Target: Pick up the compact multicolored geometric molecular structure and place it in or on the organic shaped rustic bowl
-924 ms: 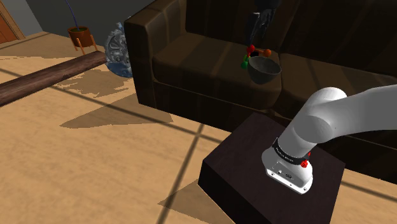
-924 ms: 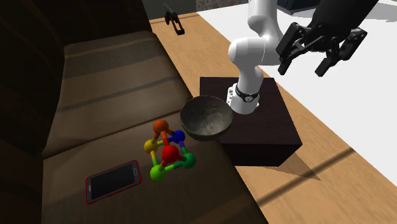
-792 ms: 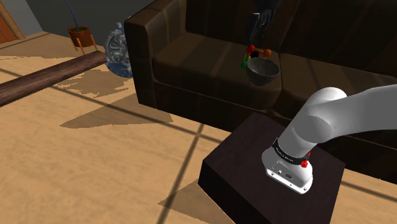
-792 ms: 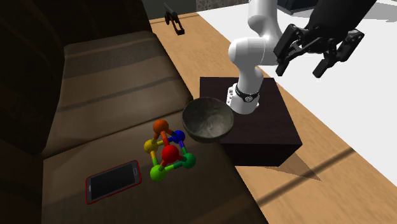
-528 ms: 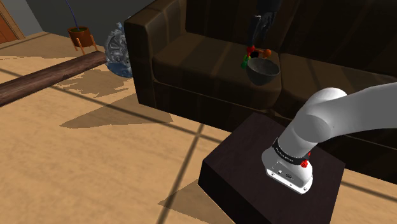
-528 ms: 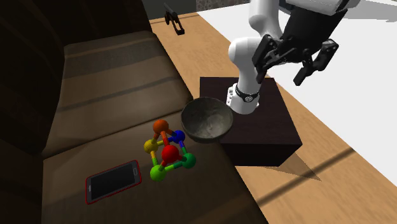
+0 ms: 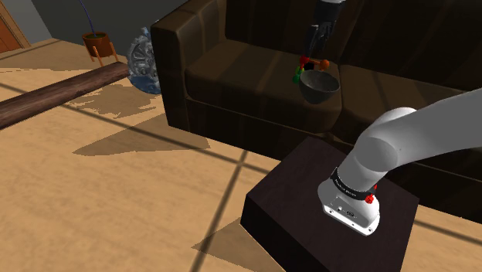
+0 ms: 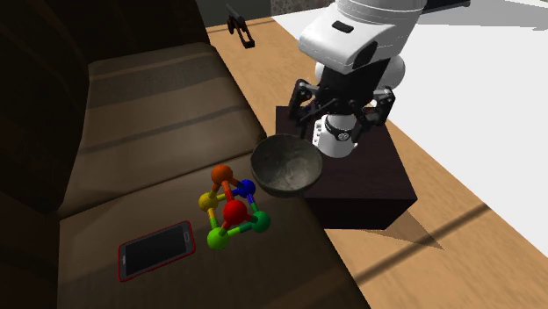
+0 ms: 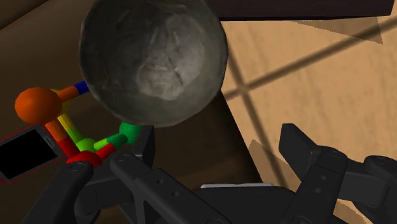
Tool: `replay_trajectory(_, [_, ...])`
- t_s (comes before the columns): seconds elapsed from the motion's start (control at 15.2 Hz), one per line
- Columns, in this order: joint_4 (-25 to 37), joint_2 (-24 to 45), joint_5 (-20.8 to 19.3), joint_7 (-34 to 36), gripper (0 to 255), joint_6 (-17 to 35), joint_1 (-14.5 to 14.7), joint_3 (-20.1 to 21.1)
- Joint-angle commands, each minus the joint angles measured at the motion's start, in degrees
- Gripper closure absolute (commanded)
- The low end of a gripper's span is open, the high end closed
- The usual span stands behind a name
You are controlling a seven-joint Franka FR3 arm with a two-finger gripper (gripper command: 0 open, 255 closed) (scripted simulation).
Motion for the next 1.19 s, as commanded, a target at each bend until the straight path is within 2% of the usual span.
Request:
replay_trajectory(0.0, [0.36, 2.59, -0.92, -1.84, 0, 2.17, -0.82, -2.31])
replay_trajectory(0.46, [5.06, 13.23, -1.88, -8.26, 0, 7.74, -2.91, -9.78])
replay_trajectory(0.92, [12.57, 26.15, 0.94, -15.85, 0, 12.22, -4.72, -16.76])
replay_trajectory(1.12, [12.14, 27.74, 1.48, -16.66, 0, 14.07, -5.06, -17.43])
